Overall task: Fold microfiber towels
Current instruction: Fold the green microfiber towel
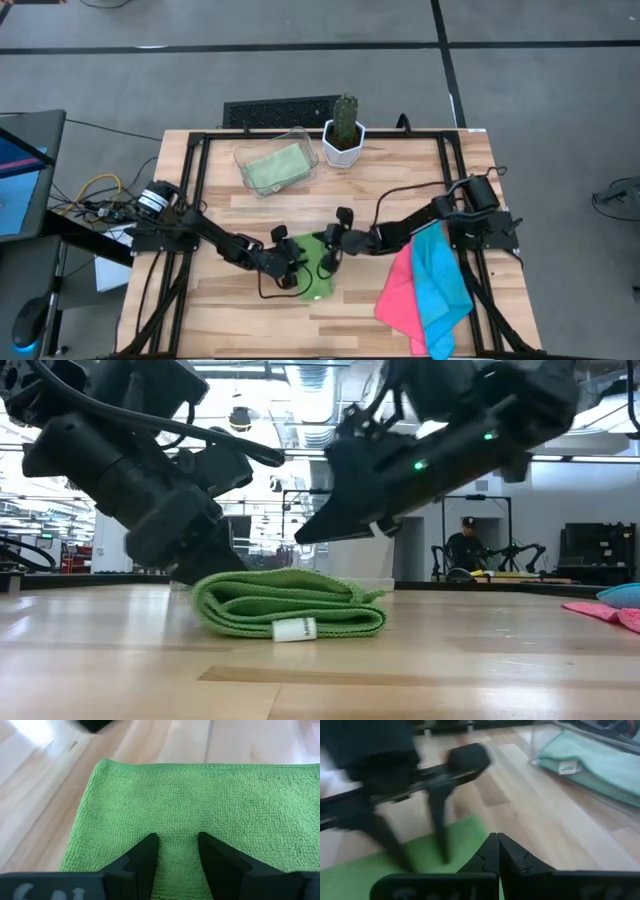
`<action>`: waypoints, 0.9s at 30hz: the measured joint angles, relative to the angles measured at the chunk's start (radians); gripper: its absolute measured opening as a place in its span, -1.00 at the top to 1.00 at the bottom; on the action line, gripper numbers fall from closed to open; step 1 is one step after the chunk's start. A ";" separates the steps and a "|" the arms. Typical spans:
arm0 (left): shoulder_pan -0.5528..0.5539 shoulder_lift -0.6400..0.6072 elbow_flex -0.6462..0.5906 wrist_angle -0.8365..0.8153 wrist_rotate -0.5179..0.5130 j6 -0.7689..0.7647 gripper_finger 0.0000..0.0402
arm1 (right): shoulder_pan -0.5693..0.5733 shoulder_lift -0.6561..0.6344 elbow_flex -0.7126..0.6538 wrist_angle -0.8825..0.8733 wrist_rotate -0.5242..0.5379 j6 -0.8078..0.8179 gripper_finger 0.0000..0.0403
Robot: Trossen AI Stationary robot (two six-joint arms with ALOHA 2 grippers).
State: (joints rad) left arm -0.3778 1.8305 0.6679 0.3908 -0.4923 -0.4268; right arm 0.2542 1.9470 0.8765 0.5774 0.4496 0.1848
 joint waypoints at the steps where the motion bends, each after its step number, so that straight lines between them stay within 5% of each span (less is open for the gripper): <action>1: 0.004 0.001 -0.001 0.007 -0.002 0.002 0.30 | 0.016 0.000 -0.005 0.008 -0.001 0.011 0.88; 10: 0.030 -0.078 -0.003 0.012 -0.046 0.090 0.30 | 0.231 0.121 -0.015 0.257 -0.027 0.054 0.92; 19: 0.061 -0.078 -0.002 0.014 -0.028 0.119 0.30 | 0.228 0.284 -0.007 0.357 -0.038 0.167 0.91; 27: 0.130 -0.059 -0.061 0.032 -0.028 0.112 0.30 | 0.246 0.183 -0.016 0.315 -0.036 0.090 0.90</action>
State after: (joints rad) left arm -0.2474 1.7713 0.6065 0.4230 -0.5200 -0.3147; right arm 0.4999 2.1301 0.8608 0.8921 0.4137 0.2750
